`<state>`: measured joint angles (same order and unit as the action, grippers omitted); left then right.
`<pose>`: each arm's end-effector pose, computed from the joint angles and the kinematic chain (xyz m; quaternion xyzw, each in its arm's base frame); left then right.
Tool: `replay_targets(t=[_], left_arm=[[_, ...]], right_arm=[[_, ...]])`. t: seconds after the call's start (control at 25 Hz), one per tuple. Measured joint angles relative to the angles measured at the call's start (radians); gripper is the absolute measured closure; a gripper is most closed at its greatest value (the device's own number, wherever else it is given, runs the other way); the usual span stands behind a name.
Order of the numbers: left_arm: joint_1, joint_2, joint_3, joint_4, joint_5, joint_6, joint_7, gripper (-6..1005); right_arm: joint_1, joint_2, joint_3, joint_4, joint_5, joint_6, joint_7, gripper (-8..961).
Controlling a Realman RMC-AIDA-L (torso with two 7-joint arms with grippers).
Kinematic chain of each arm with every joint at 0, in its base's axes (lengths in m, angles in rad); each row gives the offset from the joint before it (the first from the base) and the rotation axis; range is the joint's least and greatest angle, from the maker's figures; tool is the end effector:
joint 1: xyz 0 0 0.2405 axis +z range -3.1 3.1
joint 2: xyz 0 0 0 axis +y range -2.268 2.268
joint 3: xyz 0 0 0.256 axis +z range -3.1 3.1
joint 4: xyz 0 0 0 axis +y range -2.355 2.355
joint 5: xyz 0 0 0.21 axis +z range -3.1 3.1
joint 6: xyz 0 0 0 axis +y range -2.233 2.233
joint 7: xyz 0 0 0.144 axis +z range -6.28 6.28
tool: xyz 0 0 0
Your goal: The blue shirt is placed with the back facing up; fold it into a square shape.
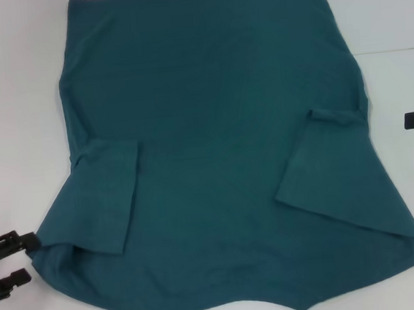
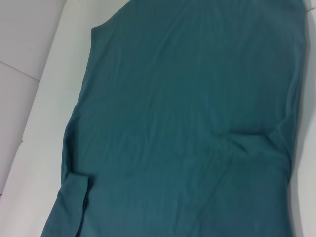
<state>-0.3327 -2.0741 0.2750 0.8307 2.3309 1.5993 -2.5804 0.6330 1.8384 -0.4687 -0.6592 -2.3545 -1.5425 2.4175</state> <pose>-0.3717 0.2591 0.0617 -0.5385 -0.7866 -0.2710 0.1333 0.3115 0.3698 0.1109 -0.7310 0.6422 0.1694 0.1564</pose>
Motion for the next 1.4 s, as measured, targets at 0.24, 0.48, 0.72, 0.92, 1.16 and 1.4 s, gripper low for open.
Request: replay_targets(t=[0.24, 0.48, 0.72, 0.92, 1.16, 1.4], left_arm=[[-0.002, -0.003, -0.01, -0.032, 0.025, -0.049, -0.014, 219], [-0.013, 0.0, 0.002, -0.073, 0.026, -0.093, -0.015, 219], [-0.038, 0.009, 0.007, -0.128, 0.027, -0.139, -0.012, 218], [-0.067, 0.018, 0.013, -0.165, 0.026, -0.177, -0.008, 218], [-0.088, 0.023, 0.013, -0.187, 0.023, -0.214, -0.005, 216], [-0.087, 0.021, 0.011, -0.186, 0.02, -0.213, 0.024, 322]], right_arm=[[-0.002, 0.001, 0.002, 0.001, 0.0, 0.001, -0.002, 273], [-0.009, 0.003, 0.011, 0.0, 0.0, 0.001, -0.003, 274], [-0.012, 0.003, 0.022, 0.001, 0.0, 0.002, -0.003, 275], [-0.014, 0.003, 0.028, 0.005, 0.0, 0.003, -0.004, 275], [-0.017, 0.002, 0.032, 0.005, 0.0, 0.002, -0.011, 276], [-0.016, 0.002, 0.042, 0.006, 0.003, -0.002, -0.013, 277]])
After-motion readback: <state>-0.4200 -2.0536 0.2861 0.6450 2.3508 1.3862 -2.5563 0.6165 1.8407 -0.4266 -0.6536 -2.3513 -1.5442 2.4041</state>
